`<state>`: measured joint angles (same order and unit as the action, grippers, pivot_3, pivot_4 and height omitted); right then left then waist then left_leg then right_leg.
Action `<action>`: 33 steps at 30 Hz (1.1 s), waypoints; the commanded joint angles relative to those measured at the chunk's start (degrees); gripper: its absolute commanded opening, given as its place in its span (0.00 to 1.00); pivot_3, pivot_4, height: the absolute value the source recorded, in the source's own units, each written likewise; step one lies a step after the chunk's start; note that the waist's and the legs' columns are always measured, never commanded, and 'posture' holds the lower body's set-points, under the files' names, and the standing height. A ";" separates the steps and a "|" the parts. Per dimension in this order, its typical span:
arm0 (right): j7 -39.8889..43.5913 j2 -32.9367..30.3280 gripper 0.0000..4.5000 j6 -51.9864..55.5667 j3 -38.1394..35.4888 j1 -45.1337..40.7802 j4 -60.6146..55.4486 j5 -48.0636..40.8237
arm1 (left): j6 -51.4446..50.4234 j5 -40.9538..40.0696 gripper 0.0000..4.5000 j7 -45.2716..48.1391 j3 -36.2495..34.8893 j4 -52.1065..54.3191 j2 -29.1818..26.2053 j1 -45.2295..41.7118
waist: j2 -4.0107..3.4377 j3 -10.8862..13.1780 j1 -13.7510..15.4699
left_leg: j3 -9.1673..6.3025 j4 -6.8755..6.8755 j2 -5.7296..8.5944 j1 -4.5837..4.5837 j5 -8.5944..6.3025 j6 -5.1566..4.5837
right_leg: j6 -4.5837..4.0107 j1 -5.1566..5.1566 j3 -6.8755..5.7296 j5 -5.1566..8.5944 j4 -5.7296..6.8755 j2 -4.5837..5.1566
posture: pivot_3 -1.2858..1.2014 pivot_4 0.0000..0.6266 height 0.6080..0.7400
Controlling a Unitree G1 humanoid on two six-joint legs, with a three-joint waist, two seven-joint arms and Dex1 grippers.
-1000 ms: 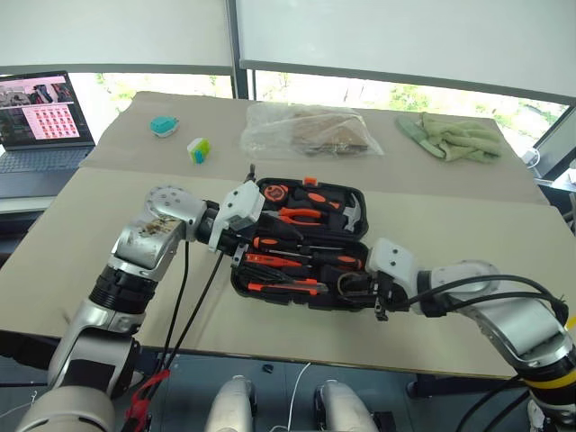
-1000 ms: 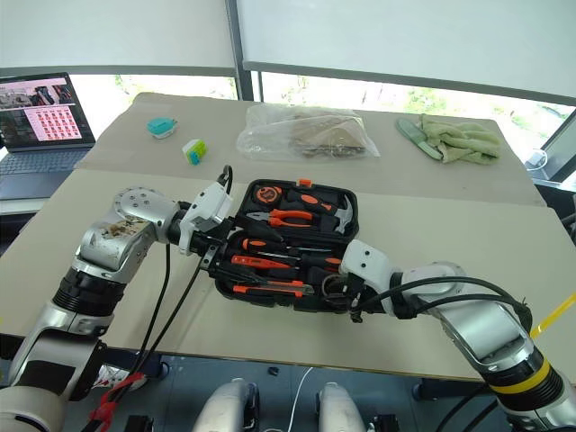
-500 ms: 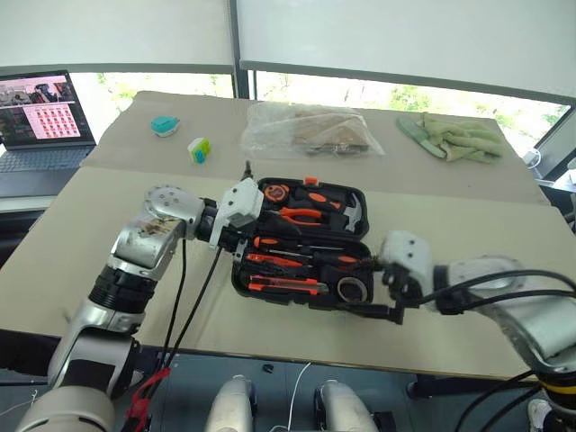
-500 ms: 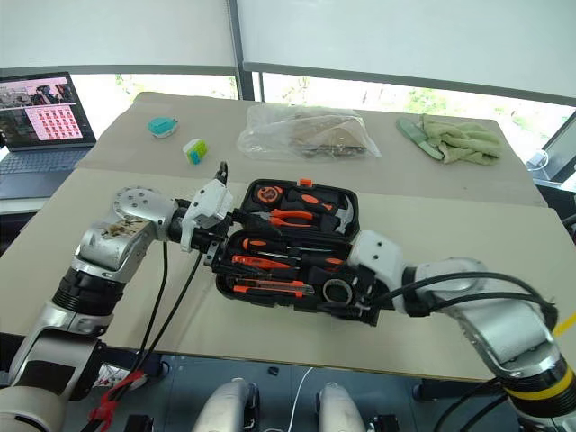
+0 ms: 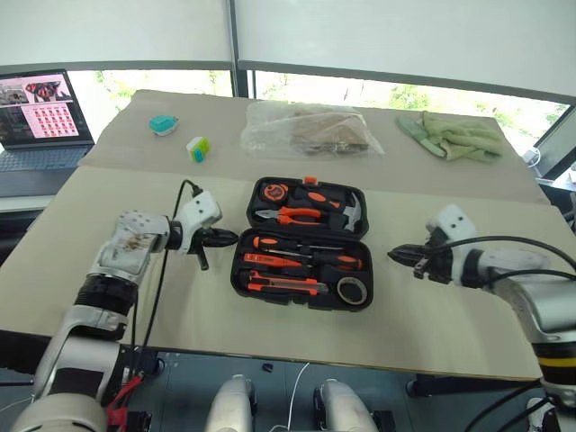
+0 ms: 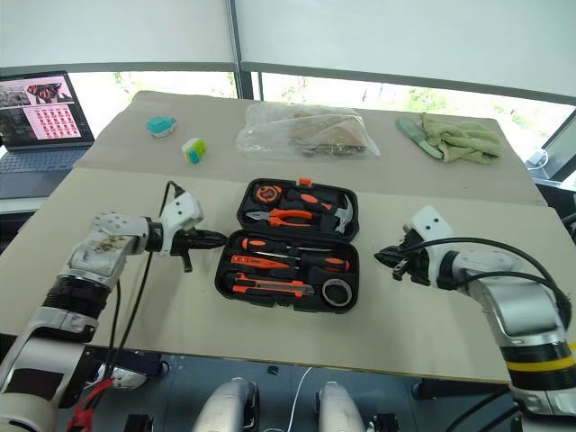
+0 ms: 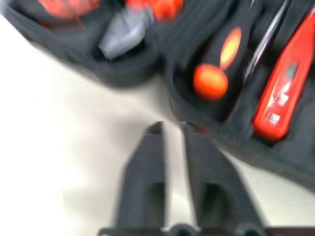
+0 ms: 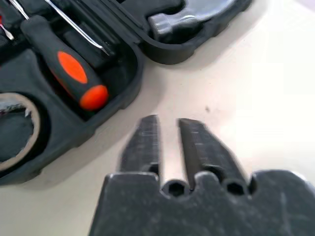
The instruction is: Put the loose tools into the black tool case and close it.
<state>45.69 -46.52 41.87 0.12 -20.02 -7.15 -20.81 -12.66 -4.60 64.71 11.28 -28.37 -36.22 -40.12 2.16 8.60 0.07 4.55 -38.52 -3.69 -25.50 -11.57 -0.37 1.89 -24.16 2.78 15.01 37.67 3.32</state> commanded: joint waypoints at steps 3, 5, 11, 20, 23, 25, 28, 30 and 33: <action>1.43 1.33 0.01 -4.75 3.45 -4.43 3.72 3.81 | 0.00 -0.84 0.00 2.93 0.34 4.20 0.41 0.88 | 0.00 0.00 0.00 | 0.01 -0.06 -0.01 -0.05 0.00 0.00 | 0.00 -0.06 0.00 0.00 0.08 -0.01 | 0.52 0.24 1.00; 2.73 1.88 0.01 -5.16 4.40 -5.09 3.65 3.76 | -1.97 -3.88 0.00 5.72 -0.38 7.76 0.87 2.06 | -0.01 0.00 0.08 | 0.02 -0.06 -0.01 -0.05 -0.01 0.00 | 0.00 -0.05 0.00 0.00 0.07 -0.01 | 0.52 0.24 1.00; 12.15 -1.84 0.01 -3.05 6.24 1.18 -8.19 -1.13 | -5.61 -8.01 0.00 12.38 0.40 18.19 -0.32 7.36 | -0.02 0.01 0.65 | 0.04 -0.05 -0.01 -0.10 -0.03 -0.02 | 0.01 -0.06 -0.04 0.01 0.02 0.03 | 0.52 0.24 1.00; 11.15 -3.51 0.01 -2.43 3.98 8.55 -14.24 0.53 | -5.30 -5.98 0.00 14.44 1.34 21.37 -3.65 10.89 | -0.02 0.01 0.55 | 0.02 -0.03 -0.03 -0.01 -0.05 -0.03 | -0.01 -0.01 -0.05 0.01 0.06 0.01 | 0.52 0.24 1.00; 9.44 -3.70 0.01 -3.14 2.94 10.02 -13.96 2.33 | -5.19 -5.62 0.00 14.34 0.98 21.06 -4.32 11.27 | -0.02 0.01 0.66 | 0.01 -0.03 -0.03 -0.01 -0.05 -0.03 | -0.01 -0.01 -0.05 0.01 0.05 0.01 | 0.52 0.24 1.00; 7.73 -3.45 0.01 -3.35 0.99 10.79 -13.21 2.91 | -6.78 -6.72 0.00 14.32 -0.05 21.22 -4.42 11.31 | -0.02 0.01 0.66 | 0.02 -0.04 -0.02 -0.02 -0.05 -0.03 | -0.01 -0.01 -0.06 0.01 0.05 0.02 | 0.52 0.24 1.00; 6.67 -3.79 0.01 -2.89 -1.45 11.97 -13.08 2.75 | -7.74 -7.04 0.00 14.32 -0.52 21.76 -5.02 11.45 | -0.02 0.01 0.77 | 0.02 -0.07 -0.02 -0.04 -0.05 -0.03 | 0.00 0.00 -0.06 0.01 0.06 0.02 | 0.52 0.24 1.00; 6.54 -4.25 0.01 -1.66 -3.26 12.85 -13.47 1.86 | -6.28 -4.72 0.00 12.75 -0.44 19.53 -5.68 10.81 | -0.02 0.01 0.75 | 0.02 -0.10 -0.01 -0.04 -0.05 -0.03 | 0.00 0.00 -0.06 0.01 0.06 0.03 | 0.52 0.24 1.00; 5.99 -4.15 0.00 2.47 -7.00 13.41 -13.43 -0.88 | -9.64 -3.16 0.11 9.58 -1.59 12.50 -5.83 6.98 | -0.02 0.01 0.70 | 0.00 -0.13 -0.02 -0.03 -0.05 -0.03 | 0.00 0.01 -0.06 0.01 0.12 0.02 | 0.52 0.24 1.00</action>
<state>52.21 -50.02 41.75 -3.01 -6.63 -19.19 -19.39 -20.07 -8.62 76.69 11.40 -12.36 -41.32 -30.00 2.14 8.61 0.76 4.55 -38.69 -3.71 -25.51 -11.62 -0.40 1.89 -24.15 2.73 15.02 37.86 3.34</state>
